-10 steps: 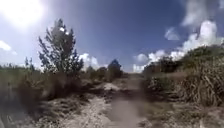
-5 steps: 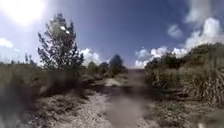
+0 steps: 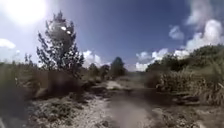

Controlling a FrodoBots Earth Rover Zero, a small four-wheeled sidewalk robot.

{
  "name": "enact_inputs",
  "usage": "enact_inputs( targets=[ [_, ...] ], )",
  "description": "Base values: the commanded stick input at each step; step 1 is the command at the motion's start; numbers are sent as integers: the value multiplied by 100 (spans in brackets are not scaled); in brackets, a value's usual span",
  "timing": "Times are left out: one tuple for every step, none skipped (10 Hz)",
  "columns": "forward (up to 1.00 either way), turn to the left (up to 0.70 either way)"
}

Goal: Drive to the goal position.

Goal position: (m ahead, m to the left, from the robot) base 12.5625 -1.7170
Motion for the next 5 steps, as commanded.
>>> enact_inputs(
  targets=[
    [45, 0],
    [45, 0],
    [45, 0],
    [45, 0],
    [45, 0]
  ],
)
